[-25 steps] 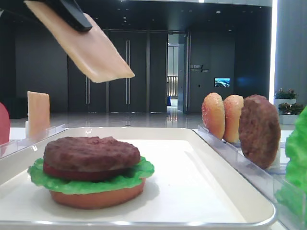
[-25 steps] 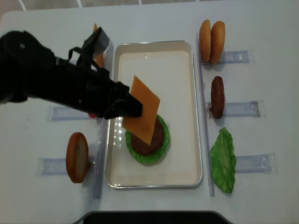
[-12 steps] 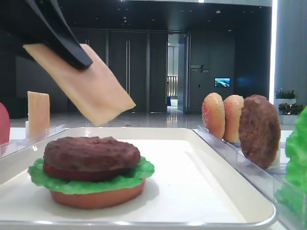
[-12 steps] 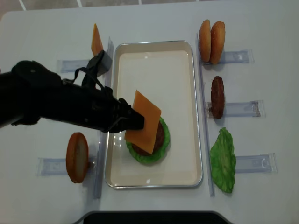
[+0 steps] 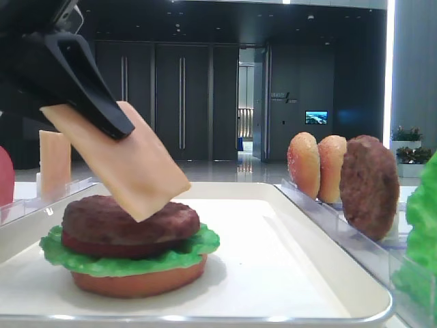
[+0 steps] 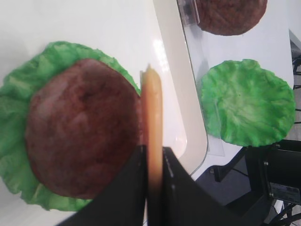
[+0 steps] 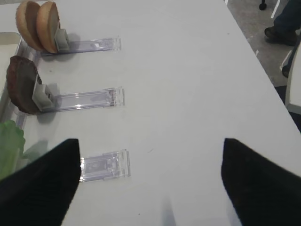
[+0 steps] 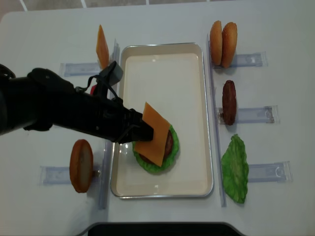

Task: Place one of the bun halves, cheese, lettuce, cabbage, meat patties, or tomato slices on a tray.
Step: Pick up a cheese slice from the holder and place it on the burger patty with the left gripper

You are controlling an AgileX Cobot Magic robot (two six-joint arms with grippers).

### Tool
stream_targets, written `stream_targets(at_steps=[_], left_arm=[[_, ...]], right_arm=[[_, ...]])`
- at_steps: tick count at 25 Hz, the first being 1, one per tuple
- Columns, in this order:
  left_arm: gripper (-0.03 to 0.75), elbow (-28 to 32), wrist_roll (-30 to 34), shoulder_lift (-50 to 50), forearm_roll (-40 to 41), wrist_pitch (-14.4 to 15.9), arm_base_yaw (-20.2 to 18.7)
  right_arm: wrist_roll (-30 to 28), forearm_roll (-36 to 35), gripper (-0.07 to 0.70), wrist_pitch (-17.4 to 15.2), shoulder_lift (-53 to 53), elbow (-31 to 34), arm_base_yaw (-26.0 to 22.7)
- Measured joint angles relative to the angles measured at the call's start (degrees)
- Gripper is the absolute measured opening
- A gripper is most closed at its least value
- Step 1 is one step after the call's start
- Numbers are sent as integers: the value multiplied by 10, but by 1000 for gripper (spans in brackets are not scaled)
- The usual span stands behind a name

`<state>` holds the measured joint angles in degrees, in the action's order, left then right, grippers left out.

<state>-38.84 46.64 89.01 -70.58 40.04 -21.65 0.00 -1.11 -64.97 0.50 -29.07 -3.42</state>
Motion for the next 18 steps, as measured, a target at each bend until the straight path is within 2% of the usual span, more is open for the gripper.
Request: stream_targets(at_steps=[7,18], left_arm=[[36,0,2,1,-1,-6,0],[36,0,39,2,-16,-9,0]], right_arm=[[0,0,577,0,0,0,0],[0,0,577,0,0,0,0]])
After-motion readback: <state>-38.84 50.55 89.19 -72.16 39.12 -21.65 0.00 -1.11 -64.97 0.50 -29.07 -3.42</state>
